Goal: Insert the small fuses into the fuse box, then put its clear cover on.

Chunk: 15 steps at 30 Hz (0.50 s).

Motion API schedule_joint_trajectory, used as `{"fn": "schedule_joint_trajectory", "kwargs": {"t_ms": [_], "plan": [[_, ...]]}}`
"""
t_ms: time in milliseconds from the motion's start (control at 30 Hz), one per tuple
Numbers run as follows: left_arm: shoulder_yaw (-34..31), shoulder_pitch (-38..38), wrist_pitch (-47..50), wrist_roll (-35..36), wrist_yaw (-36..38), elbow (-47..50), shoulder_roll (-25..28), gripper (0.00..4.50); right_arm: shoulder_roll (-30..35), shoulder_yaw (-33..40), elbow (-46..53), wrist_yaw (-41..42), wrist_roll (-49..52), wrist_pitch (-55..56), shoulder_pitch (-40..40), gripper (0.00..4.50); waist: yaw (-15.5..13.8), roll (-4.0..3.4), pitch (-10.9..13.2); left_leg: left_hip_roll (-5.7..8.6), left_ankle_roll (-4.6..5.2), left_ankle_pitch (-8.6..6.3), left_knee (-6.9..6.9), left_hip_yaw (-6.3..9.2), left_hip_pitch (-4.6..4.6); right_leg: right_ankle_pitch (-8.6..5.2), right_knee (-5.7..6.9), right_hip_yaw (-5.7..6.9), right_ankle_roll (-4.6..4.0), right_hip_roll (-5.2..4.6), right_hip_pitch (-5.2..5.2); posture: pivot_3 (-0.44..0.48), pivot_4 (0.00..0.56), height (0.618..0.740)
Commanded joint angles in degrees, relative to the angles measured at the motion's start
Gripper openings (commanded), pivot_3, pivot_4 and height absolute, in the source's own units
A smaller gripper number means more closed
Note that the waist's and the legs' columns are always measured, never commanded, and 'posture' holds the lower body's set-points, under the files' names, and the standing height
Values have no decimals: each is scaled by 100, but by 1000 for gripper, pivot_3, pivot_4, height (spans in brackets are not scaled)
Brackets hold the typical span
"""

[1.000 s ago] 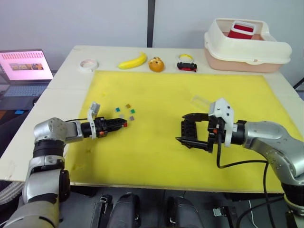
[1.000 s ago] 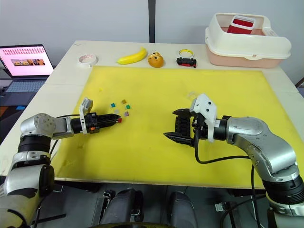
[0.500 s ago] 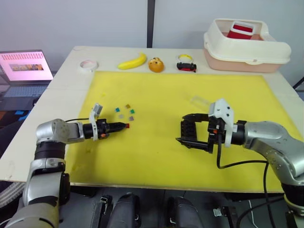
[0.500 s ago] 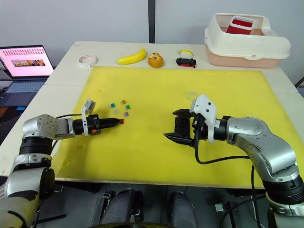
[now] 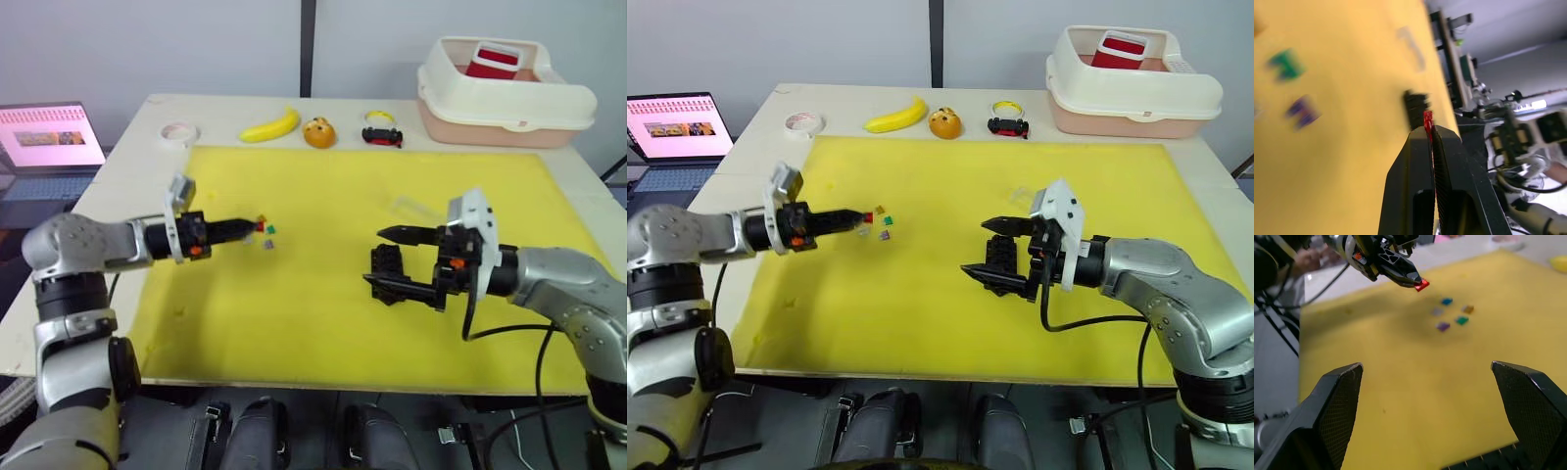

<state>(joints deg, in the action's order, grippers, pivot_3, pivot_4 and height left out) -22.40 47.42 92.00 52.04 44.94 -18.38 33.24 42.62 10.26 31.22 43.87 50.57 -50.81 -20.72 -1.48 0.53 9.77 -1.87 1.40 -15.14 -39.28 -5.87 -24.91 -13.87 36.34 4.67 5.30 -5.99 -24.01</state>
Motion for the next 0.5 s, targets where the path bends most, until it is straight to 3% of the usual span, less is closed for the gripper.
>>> {"fn": "schedule_joint_trajectory", "kwargs": {"t_ms": [33,300,500], "plan": [[-180,212,50,652,-558,447,-275,59,-524,307,116,-987,1005,-388,-332,4500,24,0,0,-1,-2,1,2,2,0,0,0,0,0,0,1,0,150,740],[-1246,543,26,1202,-1815,811,-1726,59,-2130,249,-210,-3904,2803,-492,-780,4500,98,1,0,1,-9,5,9,0,-2,0,1,-1,0,0,-5,0,150,740],[-1426,643,3,1689,-2443,973,-2302,59,-2509,56,-416,-5041,3303,-247,-725,4500,91,1,0,2,-10,6,12,-5,-2,0,-1,-7,0,1,-7,0,150,740]]}}
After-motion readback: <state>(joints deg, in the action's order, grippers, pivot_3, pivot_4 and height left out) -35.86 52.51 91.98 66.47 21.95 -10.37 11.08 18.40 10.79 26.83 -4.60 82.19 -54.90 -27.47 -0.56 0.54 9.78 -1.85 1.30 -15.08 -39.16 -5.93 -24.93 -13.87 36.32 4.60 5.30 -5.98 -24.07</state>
